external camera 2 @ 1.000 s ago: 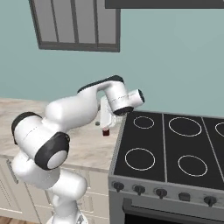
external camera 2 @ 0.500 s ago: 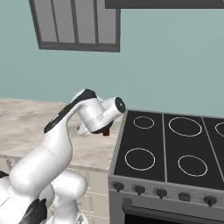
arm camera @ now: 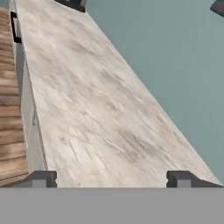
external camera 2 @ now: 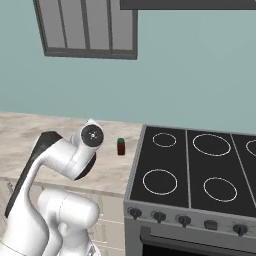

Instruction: Collect the paprika, ketchup, and shaker from the cabinet and place them next to the stove.

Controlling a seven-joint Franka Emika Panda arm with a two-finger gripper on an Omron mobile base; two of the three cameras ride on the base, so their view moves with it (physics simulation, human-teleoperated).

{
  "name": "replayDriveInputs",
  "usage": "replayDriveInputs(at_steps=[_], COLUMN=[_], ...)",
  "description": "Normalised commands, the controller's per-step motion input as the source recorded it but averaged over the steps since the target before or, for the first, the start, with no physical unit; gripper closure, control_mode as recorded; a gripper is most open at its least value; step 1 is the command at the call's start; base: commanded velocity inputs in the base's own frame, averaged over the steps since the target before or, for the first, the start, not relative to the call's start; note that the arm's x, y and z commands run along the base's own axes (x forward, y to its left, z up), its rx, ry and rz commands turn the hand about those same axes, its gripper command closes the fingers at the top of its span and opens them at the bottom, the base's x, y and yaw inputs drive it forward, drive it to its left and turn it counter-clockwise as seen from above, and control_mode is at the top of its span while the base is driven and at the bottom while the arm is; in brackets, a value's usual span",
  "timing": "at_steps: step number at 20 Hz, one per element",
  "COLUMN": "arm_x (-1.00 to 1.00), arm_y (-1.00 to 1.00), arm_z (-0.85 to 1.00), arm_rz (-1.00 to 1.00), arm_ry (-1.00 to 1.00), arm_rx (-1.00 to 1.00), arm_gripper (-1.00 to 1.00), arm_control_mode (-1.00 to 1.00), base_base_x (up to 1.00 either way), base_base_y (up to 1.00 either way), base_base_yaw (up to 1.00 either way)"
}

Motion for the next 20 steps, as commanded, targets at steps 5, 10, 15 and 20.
replayDriveInputs(at_steps=[5, 10, 15, 20], arm_x=[-0.77, -0.78, -0.66, -0.35], arm_y=[0.22, 0.20, 0.59, 0.47], arm_z=[0.10, 0.02, -0.22, -0.29], arm_rz=[-0.39, -0.36, -0.24, -0.12], arm_ry=[0.00, 0.05, 0.01, 0.00], arm_rx=[-0.02, 0.00, 0.00, 0.03], arm_gripper=[-1.00, -1.00, -1.00, -1.00], arm_control_mode=[-1.00, -1.00, -1.00, -1.00], base_base_x=[0.00, 0.00, 0.00, 0.00], base_base_y=[0.00, 0.00, 0.00, 0.00], base_base_yaw=[0.00, 0.00, 0.00, 0.00])
